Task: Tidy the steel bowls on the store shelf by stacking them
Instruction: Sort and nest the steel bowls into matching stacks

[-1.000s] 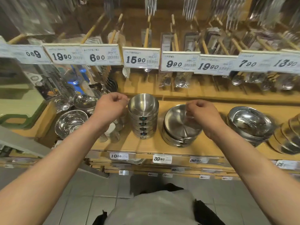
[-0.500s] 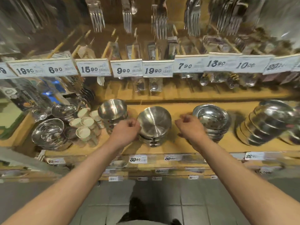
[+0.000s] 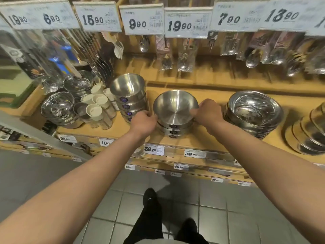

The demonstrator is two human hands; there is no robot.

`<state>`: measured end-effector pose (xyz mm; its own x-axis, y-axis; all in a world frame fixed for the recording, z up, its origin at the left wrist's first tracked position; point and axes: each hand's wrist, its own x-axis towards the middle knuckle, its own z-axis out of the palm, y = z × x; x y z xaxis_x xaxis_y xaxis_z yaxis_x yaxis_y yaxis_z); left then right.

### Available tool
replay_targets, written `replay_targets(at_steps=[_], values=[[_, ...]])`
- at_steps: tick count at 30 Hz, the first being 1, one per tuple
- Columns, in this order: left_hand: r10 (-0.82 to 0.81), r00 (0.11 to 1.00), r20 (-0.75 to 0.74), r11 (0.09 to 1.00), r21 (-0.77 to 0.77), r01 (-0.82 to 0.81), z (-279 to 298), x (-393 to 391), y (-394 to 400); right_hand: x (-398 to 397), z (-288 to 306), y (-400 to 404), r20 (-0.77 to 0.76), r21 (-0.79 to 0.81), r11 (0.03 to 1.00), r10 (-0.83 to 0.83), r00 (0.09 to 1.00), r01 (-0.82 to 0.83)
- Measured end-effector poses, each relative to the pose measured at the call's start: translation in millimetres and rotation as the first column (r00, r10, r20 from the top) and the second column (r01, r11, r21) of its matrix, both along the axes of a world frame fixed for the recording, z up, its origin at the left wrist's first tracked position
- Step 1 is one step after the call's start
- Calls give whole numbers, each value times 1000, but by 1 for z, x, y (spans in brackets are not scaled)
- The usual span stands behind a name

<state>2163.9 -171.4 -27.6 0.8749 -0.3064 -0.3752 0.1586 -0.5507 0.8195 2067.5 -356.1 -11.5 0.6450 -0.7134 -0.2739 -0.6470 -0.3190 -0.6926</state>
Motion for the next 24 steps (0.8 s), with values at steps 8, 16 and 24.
replay_targets(at_steps=[8,16,24], values=[[53,998,-43,998,-43,-55,-3,-3,-8,4,-1,-4,10,78,997,-22,1000,21],[121,974,-191,982,-119,-146,-5,0,-8,-5,-7,3,61,226,967,-131,990,114],[63,902,-428,940,-277,-198,-8,-1,-12,-14,-26,20,247,610,793,-174,953,-13]])
